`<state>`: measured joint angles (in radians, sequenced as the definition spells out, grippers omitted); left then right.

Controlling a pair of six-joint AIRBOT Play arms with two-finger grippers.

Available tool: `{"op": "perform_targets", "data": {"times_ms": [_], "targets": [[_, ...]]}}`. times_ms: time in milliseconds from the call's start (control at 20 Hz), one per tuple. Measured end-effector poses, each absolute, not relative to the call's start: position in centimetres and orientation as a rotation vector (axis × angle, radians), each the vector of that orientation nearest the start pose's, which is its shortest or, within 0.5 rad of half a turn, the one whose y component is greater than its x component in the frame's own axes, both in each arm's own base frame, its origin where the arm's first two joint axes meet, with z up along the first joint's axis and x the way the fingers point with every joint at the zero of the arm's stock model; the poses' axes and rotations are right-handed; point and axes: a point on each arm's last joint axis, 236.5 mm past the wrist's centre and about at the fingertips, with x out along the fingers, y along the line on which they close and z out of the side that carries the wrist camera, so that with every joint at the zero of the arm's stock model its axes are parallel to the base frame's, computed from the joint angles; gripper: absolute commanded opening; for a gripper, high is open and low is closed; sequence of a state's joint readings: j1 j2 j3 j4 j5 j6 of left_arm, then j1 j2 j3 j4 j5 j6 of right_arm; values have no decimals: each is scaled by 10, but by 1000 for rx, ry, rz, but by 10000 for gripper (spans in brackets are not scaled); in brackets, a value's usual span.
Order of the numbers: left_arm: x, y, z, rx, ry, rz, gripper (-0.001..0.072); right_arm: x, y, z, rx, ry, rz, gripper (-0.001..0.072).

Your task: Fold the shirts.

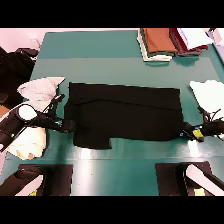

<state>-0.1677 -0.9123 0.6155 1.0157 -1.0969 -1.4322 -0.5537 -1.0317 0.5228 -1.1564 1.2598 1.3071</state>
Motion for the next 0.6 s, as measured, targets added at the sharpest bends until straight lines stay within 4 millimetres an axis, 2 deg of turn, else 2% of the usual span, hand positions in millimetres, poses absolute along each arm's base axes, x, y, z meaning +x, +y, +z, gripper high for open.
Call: {"op": "perform_targets", "data": {"times_ms": [100,200,450,600], "targets": [[228,-148,-21,-294,1372,-468,22,206,-14,-76,615,1509,8,19],[221,-141,-11,-269,1362,-456,23,204,-14,-61,542,1501,26,19],[179,-131,20,-235,1382,-462,23,178,-17,-25,393,1492,22,18],[176,-128,37,-221,1355,-461,23,172,-21,-12,342,1455,0,17]]}}
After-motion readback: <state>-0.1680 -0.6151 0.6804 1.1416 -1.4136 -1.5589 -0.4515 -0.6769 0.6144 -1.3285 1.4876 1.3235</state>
